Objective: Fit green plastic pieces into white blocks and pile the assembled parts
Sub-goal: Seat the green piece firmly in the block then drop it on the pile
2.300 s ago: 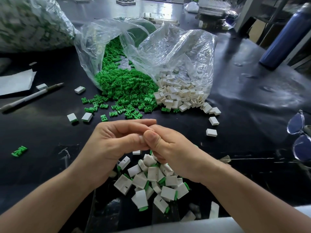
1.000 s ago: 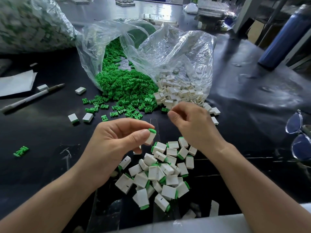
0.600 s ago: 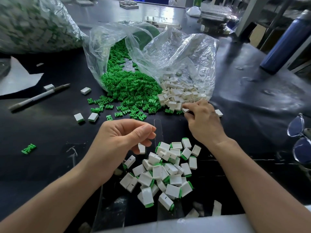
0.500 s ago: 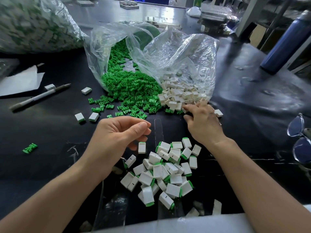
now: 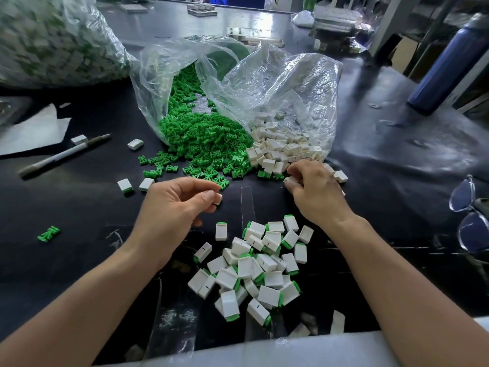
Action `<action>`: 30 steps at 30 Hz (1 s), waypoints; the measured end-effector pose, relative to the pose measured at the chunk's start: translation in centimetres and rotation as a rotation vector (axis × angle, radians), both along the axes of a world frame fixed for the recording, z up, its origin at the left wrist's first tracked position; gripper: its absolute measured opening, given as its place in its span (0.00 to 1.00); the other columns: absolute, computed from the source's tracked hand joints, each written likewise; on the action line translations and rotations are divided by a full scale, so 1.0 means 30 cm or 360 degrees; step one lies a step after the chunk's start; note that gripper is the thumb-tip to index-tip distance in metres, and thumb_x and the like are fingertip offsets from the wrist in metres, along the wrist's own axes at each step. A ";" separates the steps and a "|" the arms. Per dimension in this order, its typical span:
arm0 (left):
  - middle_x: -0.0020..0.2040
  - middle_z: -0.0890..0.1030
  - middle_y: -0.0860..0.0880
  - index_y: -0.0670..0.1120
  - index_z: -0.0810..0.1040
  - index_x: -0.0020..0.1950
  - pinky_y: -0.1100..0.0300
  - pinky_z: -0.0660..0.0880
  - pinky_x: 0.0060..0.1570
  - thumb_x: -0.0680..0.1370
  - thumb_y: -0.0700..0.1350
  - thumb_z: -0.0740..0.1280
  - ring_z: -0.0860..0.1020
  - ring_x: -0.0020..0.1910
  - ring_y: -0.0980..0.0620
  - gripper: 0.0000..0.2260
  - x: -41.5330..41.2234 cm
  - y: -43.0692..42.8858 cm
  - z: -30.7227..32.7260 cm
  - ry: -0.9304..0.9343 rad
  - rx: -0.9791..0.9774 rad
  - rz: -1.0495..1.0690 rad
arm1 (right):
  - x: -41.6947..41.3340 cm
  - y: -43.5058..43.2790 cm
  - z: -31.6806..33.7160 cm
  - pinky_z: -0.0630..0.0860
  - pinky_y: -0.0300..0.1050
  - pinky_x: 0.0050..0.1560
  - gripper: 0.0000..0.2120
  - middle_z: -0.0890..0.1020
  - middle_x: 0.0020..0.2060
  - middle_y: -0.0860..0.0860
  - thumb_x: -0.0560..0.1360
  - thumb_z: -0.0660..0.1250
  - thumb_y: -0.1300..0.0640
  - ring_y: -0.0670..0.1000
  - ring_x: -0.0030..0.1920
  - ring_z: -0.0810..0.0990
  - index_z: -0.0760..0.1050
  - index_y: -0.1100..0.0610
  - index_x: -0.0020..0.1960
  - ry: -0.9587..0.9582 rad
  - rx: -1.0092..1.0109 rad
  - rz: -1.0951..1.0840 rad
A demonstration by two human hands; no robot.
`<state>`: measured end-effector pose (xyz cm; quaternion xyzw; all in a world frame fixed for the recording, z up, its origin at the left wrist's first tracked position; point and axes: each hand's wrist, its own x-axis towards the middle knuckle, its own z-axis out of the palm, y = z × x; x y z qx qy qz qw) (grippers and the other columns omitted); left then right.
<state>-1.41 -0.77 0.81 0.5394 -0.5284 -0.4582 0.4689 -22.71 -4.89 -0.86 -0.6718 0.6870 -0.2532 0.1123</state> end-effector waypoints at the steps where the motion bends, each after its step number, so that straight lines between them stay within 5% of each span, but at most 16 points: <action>1: 0.36 0.84 0.53 0.51 0.81 0.39 0.69 0.72 0.27 0.74 0.36 0.67 0.81 0.33 0.60 0.11 0.000 -0.003 -0.004 -0.0030 -0.0022 0.0007 | 0.002 0.002 0.001 0.64 0.42 0.57 0.11 0.75 0.55 0.55 0.77 0.63 0.57 0.54 0.57 0.72 0.75 0.58 0.58 -0.0028 0.0010 0.0003; 8: 0.39 0.84 0.53 0.55 0.81 0.44 0.69 0.76 0.34 0.70 0.35 0.72 0.79 0.34 0.60 0.13 -0.014 0.001 -0.009 -0.0156 -0.0183 -0.0113 | 0.070 0.067 0.055 0.73 0.39 0.40 0.08 0.77 0.33 0.45 0.76 0.63 0.49 0.44 0.36 0.76 0.76 0.49 0.39 -0.0675 0.0087 0.0372; 12: 0.43 0.84 0.48 0.53 0.81 0.49 0.58 0.81 0.43 0.68 0.40 0.73 0.83 0.40 0.48 0.13 -0.028 0.013 -0.006 -0.0156 -0.0260 -0.0286 | 0.137 0.103 0.058 0.76 0.45 0.37 0.10 0.81 0.32 0.50 0.74 0.65 0.49 0.42 0.31 0.77 0.80 0.53 0.39 -0.0814 0.0263 0.0606; 16: 0.40 0.85 0.48 0.47 0.83 0.46 0.59 0.80 0.40 0.65 0.46 0.72 0.84 0.37 0.49 0.10 -0.030 0.026 -0.004 -0.0125 -0.0398 -0.0390 | 0.174 0.121 0.062 0.72 0.35 0.28 0.18 0.80 0.26 0.48 0.72 0.65 0.44 0.43 0.26 0.77 0.80 0.58 0.34 -0.0939 0.0290 0.0614; 20: 0.35 0.84 0.52 0.49 0.82 0.40 0.66 0.77 0.35 0.67 0.43 0.72 0.82 0.33 0.56 0.03 -0.033 0.019 -0.007 -0.0086 -0.0361 -0.0237 | 0.164 0.118 0.071 0.77 0.51 0.34 0.31 0.80 0.26 0.53 0.67 0.59 0.35 0.55 0.30 0.79 0.79 0.64 0.33 -0.0697 0.0118 0.0464; 25: 0.34 0.83 0.57 0.52 0.80 0.42 0.71 0.74 0.29 0.73 0.34 0.68 0.81 0.32 0.58 0.12 -0.024 0.010 -0.008 -0.0042 -0.0234 -0.0174 | 0.124 0.073 0.062 0.74 0.43 0.43 0.11 0.80 0.35 0.48 0.75 0.65 0.50 0.47 0.38 0.76 0.81 0.56 0.44 -0.0341 0.0106 0.0344; 30: 0.33 0.83 0.56 0.52 0.81 0.42 0.73 0.72 0.29 0.72 0.34 0.69 0.81 0.32 0.60 0.12 -0.020 0.013 -0.003 -0.0006 -0.0207 -0.0162 | 0.147 0.006 0.050 0.70 0.44 0.56 0.11 0.80 0.54 0.51 0.76 0.63 0.54 0.51 0.55 0.75 0.78 0.53 0.57 0.0050 0.0100 0.0412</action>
